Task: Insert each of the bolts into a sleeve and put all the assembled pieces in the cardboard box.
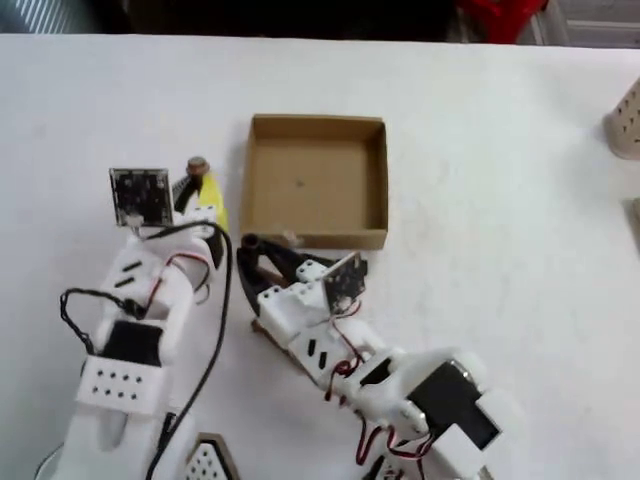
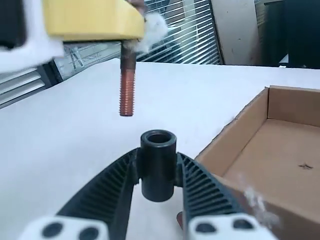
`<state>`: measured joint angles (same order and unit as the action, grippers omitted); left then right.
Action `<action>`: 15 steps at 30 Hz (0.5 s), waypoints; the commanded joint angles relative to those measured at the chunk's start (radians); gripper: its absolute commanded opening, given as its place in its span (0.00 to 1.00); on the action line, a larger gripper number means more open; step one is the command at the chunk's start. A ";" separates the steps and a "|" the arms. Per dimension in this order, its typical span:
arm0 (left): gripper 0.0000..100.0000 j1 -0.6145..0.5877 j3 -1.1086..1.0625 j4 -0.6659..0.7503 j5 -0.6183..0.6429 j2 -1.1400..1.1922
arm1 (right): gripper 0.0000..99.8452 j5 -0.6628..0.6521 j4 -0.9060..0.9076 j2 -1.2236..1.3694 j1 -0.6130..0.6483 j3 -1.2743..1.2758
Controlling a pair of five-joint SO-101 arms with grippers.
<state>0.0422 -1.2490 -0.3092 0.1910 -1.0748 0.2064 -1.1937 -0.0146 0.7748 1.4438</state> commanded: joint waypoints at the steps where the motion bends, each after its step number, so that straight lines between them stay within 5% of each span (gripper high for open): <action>1: 0.02 0.047 -0.031 0.035 -0.009 -0.142 | 0.02 -0.002 0.013 -0.005 0.019 -0.023; 15: 0.02 0.176 -0.199 0.035 -0.008 -0.432 | 0.02 -0.002 0.016 -0.005 0.027 -0.020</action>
<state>0.2048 -1.4331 -0.3061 0.1910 -1.4354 0.2064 -1.1784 -0.0146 0.7948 1.4438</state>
